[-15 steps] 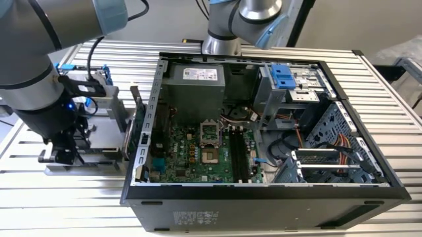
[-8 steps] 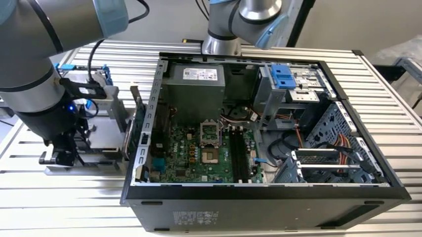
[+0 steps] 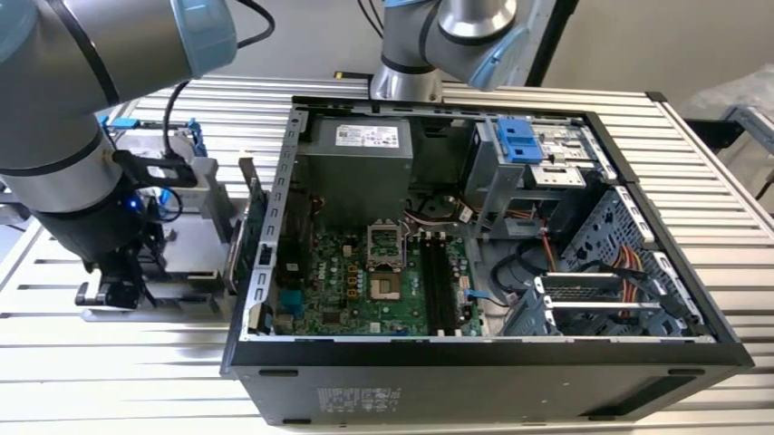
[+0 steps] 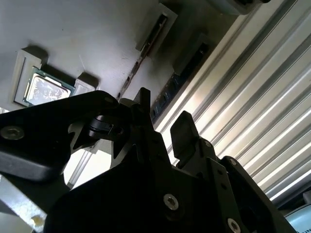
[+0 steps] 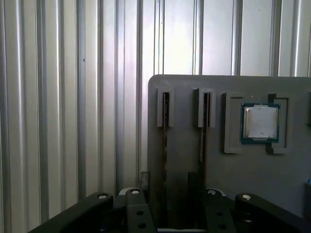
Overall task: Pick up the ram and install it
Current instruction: 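Pick up the ram and move it above insertion slot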
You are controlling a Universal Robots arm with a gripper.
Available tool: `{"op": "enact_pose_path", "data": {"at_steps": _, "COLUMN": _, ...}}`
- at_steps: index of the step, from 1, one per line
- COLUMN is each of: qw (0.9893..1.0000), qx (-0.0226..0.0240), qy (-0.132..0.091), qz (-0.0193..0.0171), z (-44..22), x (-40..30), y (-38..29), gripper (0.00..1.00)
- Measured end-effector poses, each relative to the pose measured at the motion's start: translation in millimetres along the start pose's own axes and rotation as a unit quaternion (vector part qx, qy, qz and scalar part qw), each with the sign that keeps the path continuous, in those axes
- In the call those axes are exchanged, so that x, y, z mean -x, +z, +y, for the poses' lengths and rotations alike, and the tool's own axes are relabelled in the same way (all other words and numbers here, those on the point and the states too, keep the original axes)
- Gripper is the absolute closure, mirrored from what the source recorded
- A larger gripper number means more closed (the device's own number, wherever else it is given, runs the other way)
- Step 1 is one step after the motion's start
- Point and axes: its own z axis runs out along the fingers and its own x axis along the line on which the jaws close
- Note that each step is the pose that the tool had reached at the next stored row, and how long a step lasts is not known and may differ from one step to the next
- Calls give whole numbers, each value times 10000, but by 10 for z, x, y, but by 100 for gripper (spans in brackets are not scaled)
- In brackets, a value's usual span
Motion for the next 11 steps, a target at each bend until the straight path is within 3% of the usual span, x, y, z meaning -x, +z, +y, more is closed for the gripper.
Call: {"op": "enact_pose_path", "data": {"at_steps": 11, "qw": 10000, "qx": 0, "qy": 2, "qz": 0, "z": 0, "x": -35, "y": 99, "gripper": 0}}
